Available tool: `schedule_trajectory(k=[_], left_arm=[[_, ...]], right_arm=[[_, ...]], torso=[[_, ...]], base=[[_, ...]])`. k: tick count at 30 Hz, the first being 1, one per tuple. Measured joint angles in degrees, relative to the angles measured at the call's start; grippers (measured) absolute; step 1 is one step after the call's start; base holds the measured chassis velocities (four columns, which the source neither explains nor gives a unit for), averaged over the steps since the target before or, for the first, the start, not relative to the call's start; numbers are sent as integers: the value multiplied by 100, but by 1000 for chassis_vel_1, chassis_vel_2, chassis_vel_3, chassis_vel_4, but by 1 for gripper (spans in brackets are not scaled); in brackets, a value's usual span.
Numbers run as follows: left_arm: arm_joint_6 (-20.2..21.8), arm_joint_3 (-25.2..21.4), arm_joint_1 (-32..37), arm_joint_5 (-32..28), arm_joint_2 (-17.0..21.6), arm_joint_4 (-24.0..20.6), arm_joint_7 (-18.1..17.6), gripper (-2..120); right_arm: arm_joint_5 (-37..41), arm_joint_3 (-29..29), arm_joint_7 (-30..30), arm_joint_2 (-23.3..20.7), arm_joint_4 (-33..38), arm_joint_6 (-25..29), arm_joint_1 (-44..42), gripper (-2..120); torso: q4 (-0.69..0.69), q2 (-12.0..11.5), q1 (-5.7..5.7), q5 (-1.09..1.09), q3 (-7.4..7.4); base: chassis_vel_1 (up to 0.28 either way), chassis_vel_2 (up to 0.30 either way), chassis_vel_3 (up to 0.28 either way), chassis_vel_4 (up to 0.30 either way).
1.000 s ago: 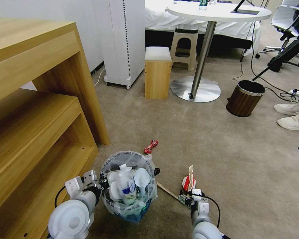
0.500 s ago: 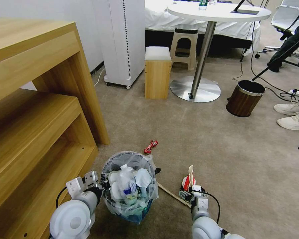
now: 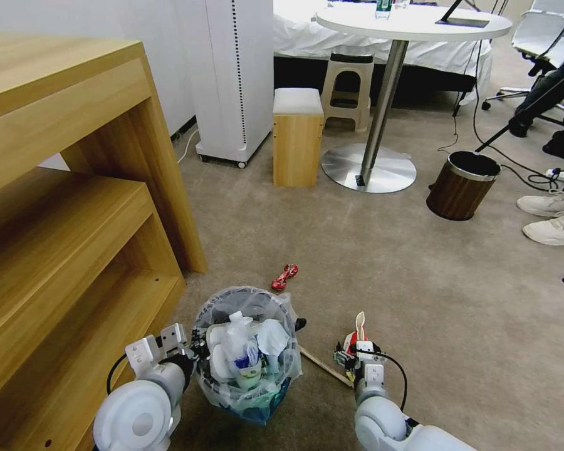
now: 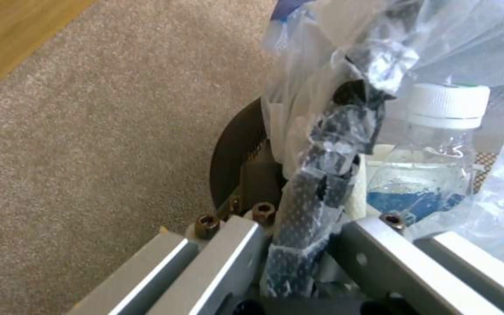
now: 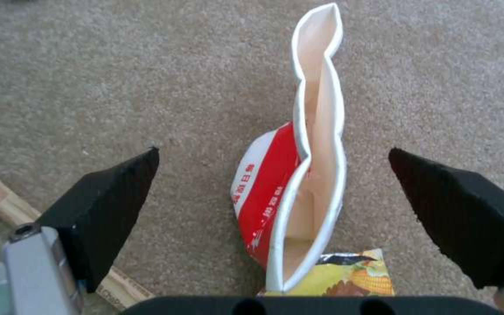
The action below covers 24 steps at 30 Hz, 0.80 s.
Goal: Pick up the trash bin and place the garbage on the floor into it.
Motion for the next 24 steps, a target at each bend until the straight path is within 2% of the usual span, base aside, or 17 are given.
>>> schedule_trajectory(k=[11, 13, 14, 17, 19, 21, 22, 24], left_arm=[[0, 17, -28, -25, 37, 46, 5, 0], [0, 24, -38, -37, 37, 66, 5, 0], [0, 24, -38, -37, 37, 66, 5, 0], [0, 37, -40, -39, 28, 86, 5, 0], [0, 41, -40, -39, 24, 91, 5, 0], [0, 55, -37, -38, 19, 91, 5, 0], [0, 55, -37, -38, 19, 91, 5, 0], [0, 62, -30, -39, 17, 86, 5, 0]], right_arm=[[-160, -22, -48, 95, -204, 178, 2, 100], [-179, -29, -81, 110, -258, 252, 29, 92], [-179, -29, -81, 110, -258, 252, 29, 92], [-255, -34, -105, 108, -296, 301, 46, 80], [-264, -33, -106, 105, -308, 301, 46, 77], [-263, -27, -119, 111, -346, 309, 45, 84], [-263, -27, -119, 111, -346, 309, 45, 84], [-282, -16, -139, 138, -403, 327, 48, 78]], torso=[[0, 0, 0, 0, 0], [0, 0, 0, 1, 0], [0, 0, 0, 1, 0], [0, 0, 0, 0, 0], [0, 0, 0, 0, 0], [0, 0, 0, 0, 0], [0, 0, 0, 0, 0], [0, 0, 0, 0, 0]], base=[[0, 0, 0, 0], [0, 0, 0, 0], [0, 0, 0, 0], [0, 0, 0, 0], [0, 0, 0, 0], [0, 0, 0, 0], [0, 0, 0, 0], [0, 0, 0, 0]])
